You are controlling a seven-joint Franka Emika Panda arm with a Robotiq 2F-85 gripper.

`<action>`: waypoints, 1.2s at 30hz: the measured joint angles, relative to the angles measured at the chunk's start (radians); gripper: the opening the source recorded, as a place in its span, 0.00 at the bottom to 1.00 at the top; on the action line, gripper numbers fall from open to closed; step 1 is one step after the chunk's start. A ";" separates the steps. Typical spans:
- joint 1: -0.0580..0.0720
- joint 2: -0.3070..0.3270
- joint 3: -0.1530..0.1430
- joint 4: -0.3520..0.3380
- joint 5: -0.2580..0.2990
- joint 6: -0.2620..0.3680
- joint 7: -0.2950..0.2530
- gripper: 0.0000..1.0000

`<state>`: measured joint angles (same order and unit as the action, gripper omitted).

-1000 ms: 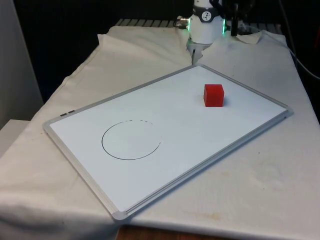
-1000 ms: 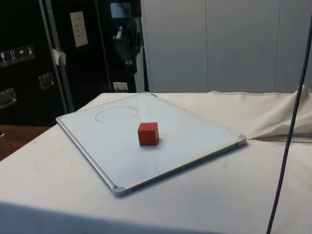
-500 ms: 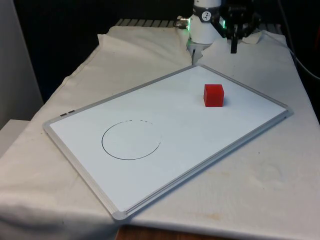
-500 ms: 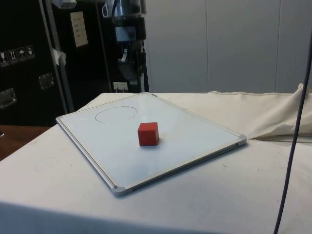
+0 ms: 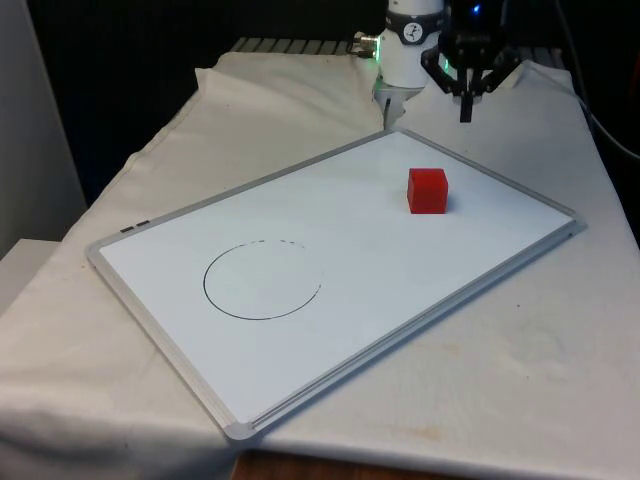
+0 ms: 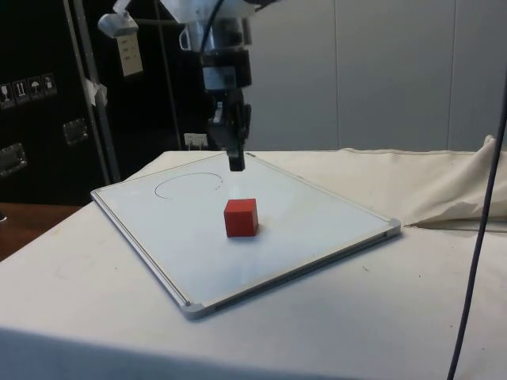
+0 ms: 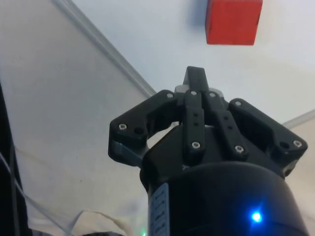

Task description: Push the cube into the marked area.

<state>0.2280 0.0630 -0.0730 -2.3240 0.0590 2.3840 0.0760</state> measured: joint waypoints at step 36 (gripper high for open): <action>-0.005 0.208 0.004 -0.090 0.122 0.261 0.010 0.00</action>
<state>0.2230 0.2710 -0.0690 -2.4140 0.1810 2.6450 0.0860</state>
